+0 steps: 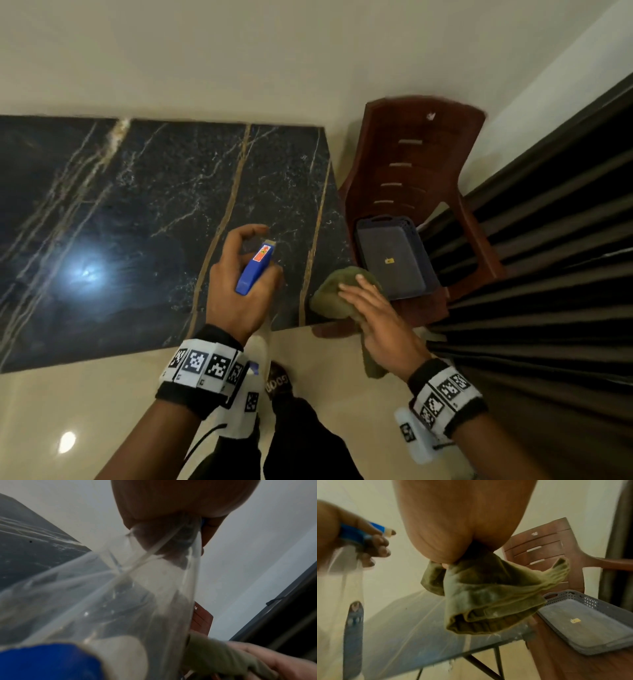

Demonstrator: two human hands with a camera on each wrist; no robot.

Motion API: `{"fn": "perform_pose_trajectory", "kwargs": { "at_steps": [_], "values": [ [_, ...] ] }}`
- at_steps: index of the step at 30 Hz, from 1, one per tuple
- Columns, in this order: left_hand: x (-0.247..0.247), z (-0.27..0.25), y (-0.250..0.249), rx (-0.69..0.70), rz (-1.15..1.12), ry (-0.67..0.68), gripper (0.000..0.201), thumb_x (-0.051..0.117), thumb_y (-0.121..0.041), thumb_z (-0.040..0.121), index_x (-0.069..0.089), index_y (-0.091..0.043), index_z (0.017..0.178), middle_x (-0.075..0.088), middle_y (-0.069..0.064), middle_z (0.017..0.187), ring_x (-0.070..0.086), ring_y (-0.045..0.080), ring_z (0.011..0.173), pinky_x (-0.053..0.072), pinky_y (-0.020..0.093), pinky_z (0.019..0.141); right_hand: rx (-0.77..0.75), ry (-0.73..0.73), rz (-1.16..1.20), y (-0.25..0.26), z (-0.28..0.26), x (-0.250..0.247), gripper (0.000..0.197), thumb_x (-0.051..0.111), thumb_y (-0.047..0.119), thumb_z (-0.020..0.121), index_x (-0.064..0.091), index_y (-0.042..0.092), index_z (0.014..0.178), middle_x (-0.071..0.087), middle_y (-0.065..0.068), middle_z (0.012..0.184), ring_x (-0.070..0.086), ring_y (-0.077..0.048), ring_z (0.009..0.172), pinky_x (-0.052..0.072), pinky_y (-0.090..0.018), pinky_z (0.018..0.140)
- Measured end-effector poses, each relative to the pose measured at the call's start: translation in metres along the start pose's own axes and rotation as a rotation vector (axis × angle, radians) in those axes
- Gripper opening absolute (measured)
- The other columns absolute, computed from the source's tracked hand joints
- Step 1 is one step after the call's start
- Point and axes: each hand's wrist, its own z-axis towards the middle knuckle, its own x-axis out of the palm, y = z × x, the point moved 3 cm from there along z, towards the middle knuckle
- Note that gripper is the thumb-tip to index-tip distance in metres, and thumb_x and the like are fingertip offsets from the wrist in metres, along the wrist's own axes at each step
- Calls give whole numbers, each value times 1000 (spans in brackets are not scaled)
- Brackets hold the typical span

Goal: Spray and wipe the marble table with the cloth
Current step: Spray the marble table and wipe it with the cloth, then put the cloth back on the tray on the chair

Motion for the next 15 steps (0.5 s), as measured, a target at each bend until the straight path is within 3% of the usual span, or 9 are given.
{"fn": "perform_pose_trajectory", "kwargs": {
  "at_steps": [3, 5, 7, 9, 11, 13, 15],
  "values": [
    [-8, 12, -20, 63, 3, 9, 46, 64, -10, 81, 55, -24, 124, 69, -8, 90, 68, 28, 68, 62, 45, 65, 222, -310, 261, 17, -3, -18, 43, 46, 5, 102, 52, 26, 139, 41, 14, 150, 28, 4, 142, 22, -19, 119],
    [-12, 15, -33, 114, -22, 11, 46, 66, -5, 86, 53, -20, 127, 70, -14, 91, 68, 25, 69, 62, 30, 64, 328, -477, 398, 23, -7, -26, 40, 48, 11, 103, 50, 38, 132, 43, 12, 141, 38, 13, 129, 32, -19, 114],
    [-13, 18, -51, 192, -58, 17, 46, 65, -3, 88, 51, -16, 130, 70, -16, 91, 68, 25, 68, 60, 25, 64, 420, -589, 518, 28, -11, -36, 39, 49, 15, 103, 49, 43, 128, 47, 12, 137, 42, 16, 121, 37, -23, 110],
    [-11, 21, -62, 252, -51, 28, 45, 64, -9, 89, 50, -18, 131, 68, -18, 95, 67, 30, 70, 62, 37, 65, 466, -630, 575, 31, -14, -45, 37, 49, 17, 103, 49, 44, 128, 51, 13, 136, 45, 15, 119, 38, -25, 108],
    [-6, 26, -70, 283, -51, 57, 45, 65, -13, 91, 50, -25, 131, 67, -11, 94, 65, 31, 71, 61, 47, 68, 479, -667, 557, 36, -17, -52, 35, 49, 18, 103, 49, 44, 128, 53, 16, 133, 48, 9, 117, 38, -23, 105],
    [3, 32, -76, 306, -46, 100, 46, 67, -16, 93, 49, -29, 133, 66, -5, 93, 67, 27, 75, 61, 48, 73, 503, -721, 514, 38, -22, -60, 36, 50, 18, 103, 48, 43, 129, 52, 19, 129, 47, 3, 117, 36, -19, 101],
    [13, 37, -80, 320, -43, 129, 47, 70, -12, 95, 48, -25, 135, 67, -6, 95, 69, 23, 79, 62, 44, 77, 543, -751, 494, 37, -26, -65, 38, 50, 20, 103, 49, 37, 137, 52, 18, 131, 46, 0, 120, 34, -19, 99]
  ]
}}
